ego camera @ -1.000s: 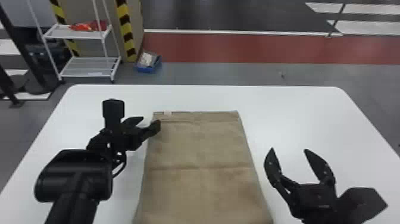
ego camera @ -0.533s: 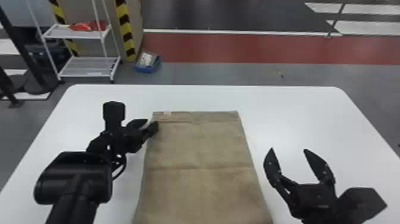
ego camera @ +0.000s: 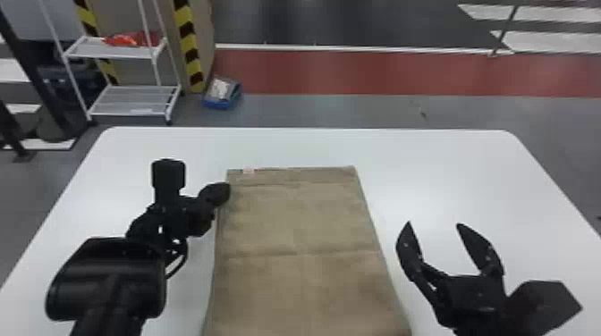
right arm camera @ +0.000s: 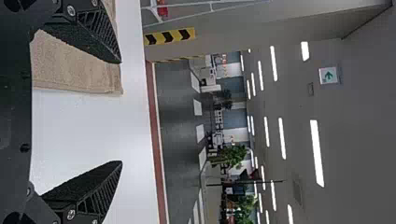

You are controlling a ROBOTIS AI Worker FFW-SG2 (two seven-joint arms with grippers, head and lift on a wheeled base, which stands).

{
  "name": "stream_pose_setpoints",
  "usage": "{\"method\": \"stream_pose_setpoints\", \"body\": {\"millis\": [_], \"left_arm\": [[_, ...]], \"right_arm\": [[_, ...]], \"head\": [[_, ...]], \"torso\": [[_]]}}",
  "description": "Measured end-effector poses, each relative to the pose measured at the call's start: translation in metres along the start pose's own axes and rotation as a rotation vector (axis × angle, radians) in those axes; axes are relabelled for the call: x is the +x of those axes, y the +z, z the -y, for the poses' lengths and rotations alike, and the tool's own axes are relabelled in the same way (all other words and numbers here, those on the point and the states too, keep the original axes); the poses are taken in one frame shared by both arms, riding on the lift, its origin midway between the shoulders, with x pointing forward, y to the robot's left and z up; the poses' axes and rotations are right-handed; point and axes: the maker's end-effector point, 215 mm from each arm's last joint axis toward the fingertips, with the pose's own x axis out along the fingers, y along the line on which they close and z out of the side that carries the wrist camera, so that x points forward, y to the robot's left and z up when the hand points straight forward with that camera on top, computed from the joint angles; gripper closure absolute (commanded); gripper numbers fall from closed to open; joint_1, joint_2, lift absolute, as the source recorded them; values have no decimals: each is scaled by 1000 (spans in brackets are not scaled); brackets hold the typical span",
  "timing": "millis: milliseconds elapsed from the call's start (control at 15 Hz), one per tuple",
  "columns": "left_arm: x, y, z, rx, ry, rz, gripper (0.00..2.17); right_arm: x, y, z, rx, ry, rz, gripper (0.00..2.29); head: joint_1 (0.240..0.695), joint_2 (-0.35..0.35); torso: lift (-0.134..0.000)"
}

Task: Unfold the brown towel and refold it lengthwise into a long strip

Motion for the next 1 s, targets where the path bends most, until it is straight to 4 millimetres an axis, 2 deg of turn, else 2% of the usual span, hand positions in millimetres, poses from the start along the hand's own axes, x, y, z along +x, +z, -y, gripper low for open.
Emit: {"method": "stream_pose_setpoints", "body": {"millis": [267, 467, 600, 667, 800, 1000], "left_arm": [[-24, 11, 4, -4, 0, 48, 1200], [-48, 32, 16, 6, -15, 96, 1200], [-72, 56, 45, 22, -63, 136, 1200], [-83, 65, 62, 27, -92, 149, 1200], [-110, 82, 107, 38, -168, 177, 1200], [-142, 85, 164, 15, -288, 168, 1193]], "right_arm": [[0, 0, 0, 2, 0, 0, 117], [1, -1, -2, 5, 1, -2, 117], [1, -1, -3, 5, 2, 0, 117], [1, 0, -2, 4, 1, 1, 117], [0, 1, -1, 3, -2, 5, 117], [-1, 5, 4, 9, -9, 18, 117]], "head": [[695, -34], [695, -37], [695, -51], [695, -80], [695, -121], [695, -180]], "torso": [[-123], [-123], [-123], [-123], [-123], [-123]]}}
